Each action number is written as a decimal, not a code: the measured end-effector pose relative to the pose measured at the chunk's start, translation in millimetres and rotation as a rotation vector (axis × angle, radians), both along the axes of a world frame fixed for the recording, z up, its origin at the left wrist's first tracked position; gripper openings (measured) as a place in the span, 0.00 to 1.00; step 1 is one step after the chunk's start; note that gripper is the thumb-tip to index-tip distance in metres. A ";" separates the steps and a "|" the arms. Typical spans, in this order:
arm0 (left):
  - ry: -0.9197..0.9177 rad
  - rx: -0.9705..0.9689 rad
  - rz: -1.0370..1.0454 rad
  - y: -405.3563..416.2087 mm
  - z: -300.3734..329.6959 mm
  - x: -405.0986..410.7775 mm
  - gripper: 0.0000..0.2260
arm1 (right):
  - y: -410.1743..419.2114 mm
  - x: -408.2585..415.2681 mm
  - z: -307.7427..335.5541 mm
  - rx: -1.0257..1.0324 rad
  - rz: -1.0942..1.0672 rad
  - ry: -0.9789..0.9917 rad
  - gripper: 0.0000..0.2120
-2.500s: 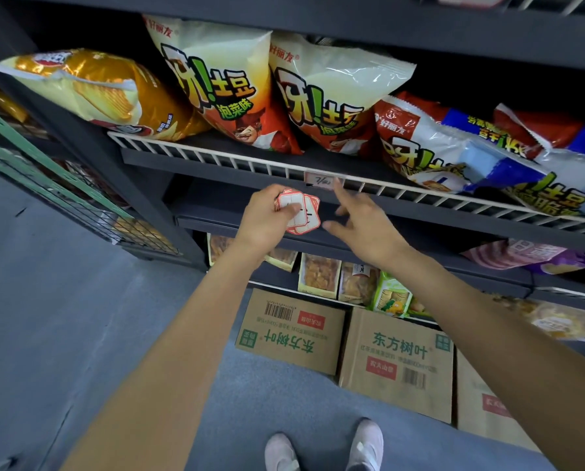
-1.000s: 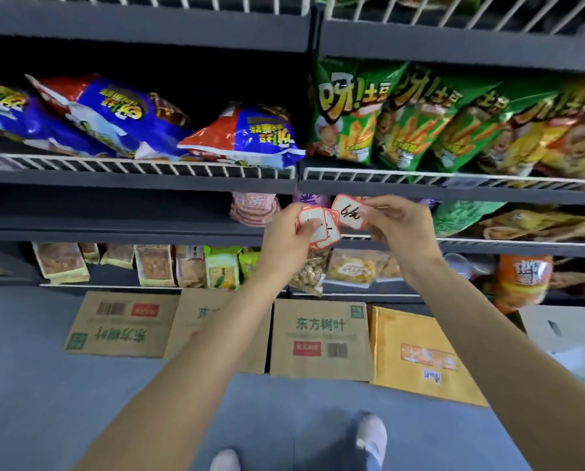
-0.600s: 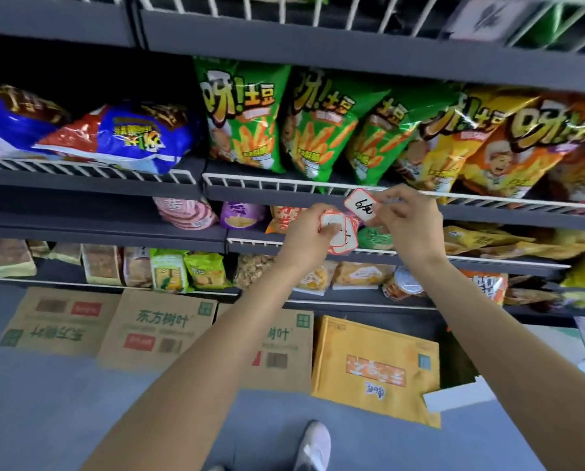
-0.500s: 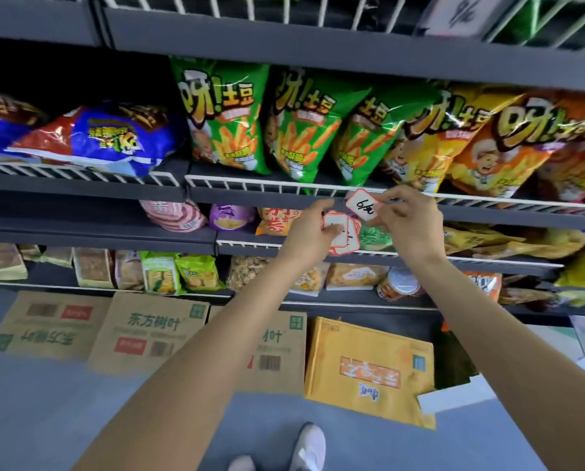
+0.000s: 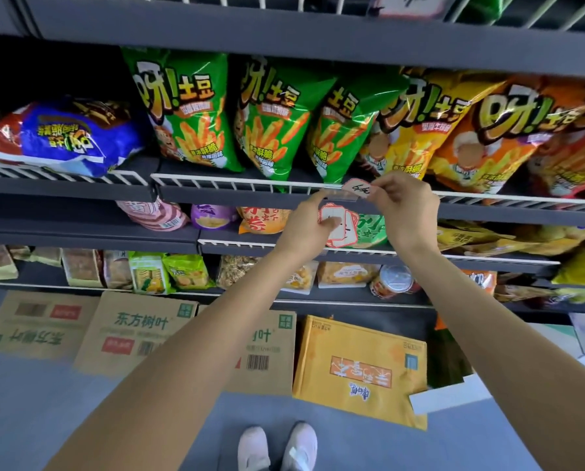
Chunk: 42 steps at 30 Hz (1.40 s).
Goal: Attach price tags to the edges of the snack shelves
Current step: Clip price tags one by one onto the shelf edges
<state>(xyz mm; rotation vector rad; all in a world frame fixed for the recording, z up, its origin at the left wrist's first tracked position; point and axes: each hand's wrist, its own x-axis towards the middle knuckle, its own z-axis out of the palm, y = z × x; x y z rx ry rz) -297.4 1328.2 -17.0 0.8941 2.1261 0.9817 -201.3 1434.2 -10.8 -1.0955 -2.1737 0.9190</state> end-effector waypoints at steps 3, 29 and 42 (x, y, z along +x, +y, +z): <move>-0.006 0.010 -0.013 -4.9 -4.4 -2.8 0.26 | 0.2 -4.0 0.1 0.037 0.035 0.019 0.05; 0.112 -0.091 -0.154 -19.5 -17.9 -21.4 0.25 | -4.8 -17.7 -27.8 0.857 0.147 -0.448 0.13; 0.120 -0.101 -0.137 -16.8 -11.6 -21.0 0.25 | -4.1 -13.7 -26.7 0.850 0.193 -0.463 0.15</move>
